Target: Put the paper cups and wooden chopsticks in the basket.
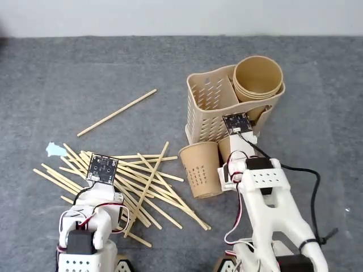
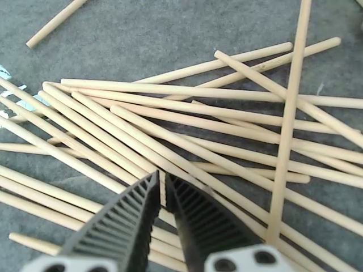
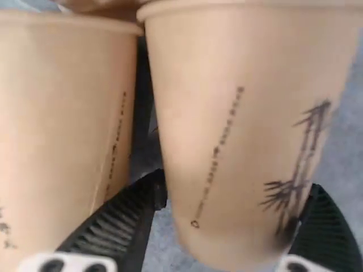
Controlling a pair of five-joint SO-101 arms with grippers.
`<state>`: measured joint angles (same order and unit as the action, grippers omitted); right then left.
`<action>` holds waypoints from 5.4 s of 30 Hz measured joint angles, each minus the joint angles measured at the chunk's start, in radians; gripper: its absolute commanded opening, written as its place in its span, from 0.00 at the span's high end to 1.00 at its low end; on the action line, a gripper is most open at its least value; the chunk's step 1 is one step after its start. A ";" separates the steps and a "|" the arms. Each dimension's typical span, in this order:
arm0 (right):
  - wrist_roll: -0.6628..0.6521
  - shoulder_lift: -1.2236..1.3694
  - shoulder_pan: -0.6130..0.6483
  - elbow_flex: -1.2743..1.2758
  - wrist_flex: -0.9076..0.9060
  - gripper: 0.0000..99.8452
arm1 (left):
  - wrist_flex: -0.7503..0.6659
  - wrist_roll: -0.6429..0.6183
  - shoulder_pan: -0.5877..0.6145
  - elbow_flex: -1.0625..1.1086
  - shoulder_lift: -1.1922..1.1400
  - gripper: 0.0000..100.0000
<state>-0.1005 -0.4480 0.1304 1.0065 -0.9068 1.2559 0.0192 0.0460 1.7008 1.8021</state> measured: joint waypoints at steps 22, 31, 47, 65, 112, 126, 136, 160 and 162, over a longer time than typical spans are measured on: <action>-0.132 -0.611 0.006 -0.003 -0.539 0.79 | 0.000 0.000 0.000 0.000 0.000 0.99; -0.135 -0.752 0.006 -0.341 -0.721 0.79 | 0.000 0.000 0.000 0.000 0.000 0.99; 0.011 -0.494 0.003 -0.523 -0.092 0.79 | 0.000 0.000 0.000 0.000 0.000 0.99; 0.012 -0.453 -0.078 -0.025 0.763 0.79 | 0.000 0.000 0.000 0.000 0.000 0.99; 0.087 0.012 -0.081 -0.278 0.784 0.63 | 0.000 0.000 0.000 0.000 0.000 0.99; 0.121 -0.173 -0.095 -0.273 0.592 0.63 | 0.000 0.000 0.000 0.000 0.000 0.99; 0.098 -0.187 -0.032 -0.273 0.562 0.63 | 0.000 0.000 0.000 0.000 0.000 0.99; 0.166 -0.308 -0.054 -0.649 -0.261 0.63 | 0.000 0.000 0.000 0.000 0.000 0.99; 0.169 -0.345 -0.021 -0.675 -0.339 0.63 | 0.000 0.000 0.000 0.000 0.000 0.99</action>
<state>0.0683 -0.7933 0.1089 0.3314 -1.2459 1.2559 0.0192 0.0460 1.7008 1.8021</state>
